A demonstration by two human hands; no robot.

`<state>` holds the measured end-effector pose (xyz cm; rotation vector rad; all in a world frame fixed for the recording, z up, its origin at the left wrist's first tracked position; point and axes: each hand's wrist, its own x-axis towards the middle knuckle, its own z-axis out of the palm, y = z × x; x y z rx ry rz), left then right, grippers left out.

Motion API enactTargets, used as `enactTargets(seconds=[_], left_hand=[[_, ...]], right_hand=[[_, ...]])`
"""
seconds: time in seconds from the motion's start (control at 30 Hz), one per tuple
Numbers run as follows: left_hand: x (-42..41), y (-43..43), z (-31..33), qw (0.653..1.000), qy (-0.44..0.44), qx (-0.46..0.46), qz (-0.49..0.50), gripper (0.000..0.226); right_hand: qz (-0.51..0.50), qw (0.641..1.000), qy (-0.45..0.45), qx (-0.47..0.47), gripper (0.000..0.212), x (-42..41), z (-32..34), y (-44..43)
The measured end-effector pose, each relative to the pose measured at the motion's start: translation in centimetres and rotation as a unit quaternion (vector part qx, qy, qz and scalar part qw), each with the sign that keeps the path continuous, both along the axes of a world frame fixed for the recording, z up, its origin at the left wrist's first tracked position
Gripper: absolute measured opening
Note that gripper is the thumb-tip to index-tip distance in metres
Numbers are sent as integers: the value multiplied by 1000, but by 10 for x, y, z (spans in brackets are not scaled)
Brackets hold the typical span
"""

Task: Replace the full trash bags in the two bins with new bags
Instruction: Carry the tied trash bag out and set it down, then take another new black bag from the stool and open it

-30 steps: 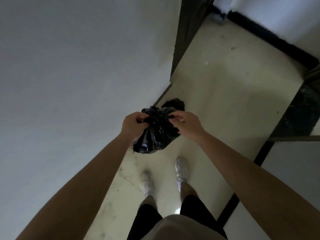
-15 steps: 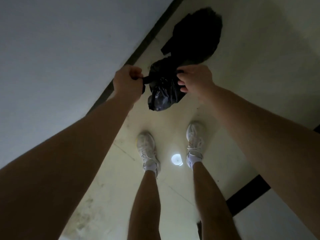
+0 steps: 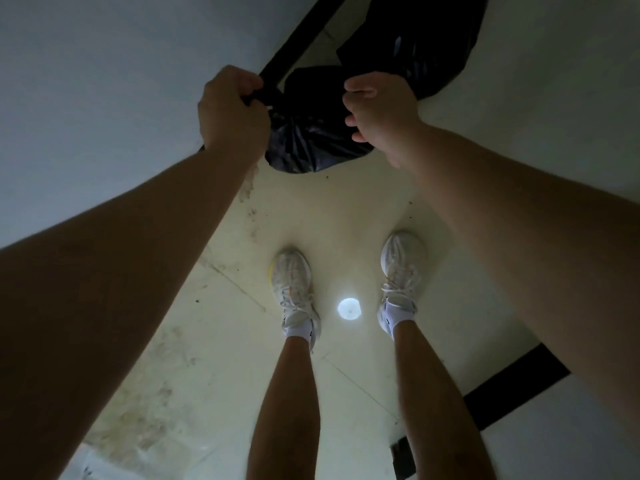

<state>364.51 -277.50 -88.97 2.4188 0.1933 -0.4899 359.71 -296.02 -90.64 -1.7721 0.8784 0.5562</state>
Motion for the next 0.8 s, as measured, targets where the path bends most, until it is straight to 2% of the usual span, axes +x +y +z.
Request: enactTargets(seconds=[0.03, 0.1, 0.17, 0.27, 0.37, 0.53, 0.6, 0.7, 0.8], left_hand=[[-2, -1, 12, 1000, -8, 10, -26, 32], [-4, 0, 40, 993, -32, 49, -107, 35], [-9, -1, 79, 975, -62, 101, -188, 46], [-17, -8, 168, 955, -103, 141, -241, 54], [-22, -17, 291, 951, -141, 142, -235, 55], [-23, -13, 477, 950, -236, 119, -163, 54], [-24, -9, 539, 929, -301, 143, -162, 54], [-33, 9, 625, 880, -391, 227, -143, 55], [-60, 48, 689, 841, -442, 301, -78, 56]], right_hand=[[19, 1000, -14, -17, 33, 0, 11, -4], [115, 985, -52, -116, 40, -1, 40, -14], [201, 949, -81, -227, 49, -7, 78, -26], [242, 905, -120, -328, 63, -15, 166, -38], [232, 888, -162, -362, 66, -22, 283, -46], [241, 837, -308, -383, 67, -12, 466, -53], [245, 806, -373, -388, 69, 6, 530, -48], [231, 760, -475, -378, 68, 36, 611, -28], [252, 706, -557, -357, 67, 50, 657, 4]])
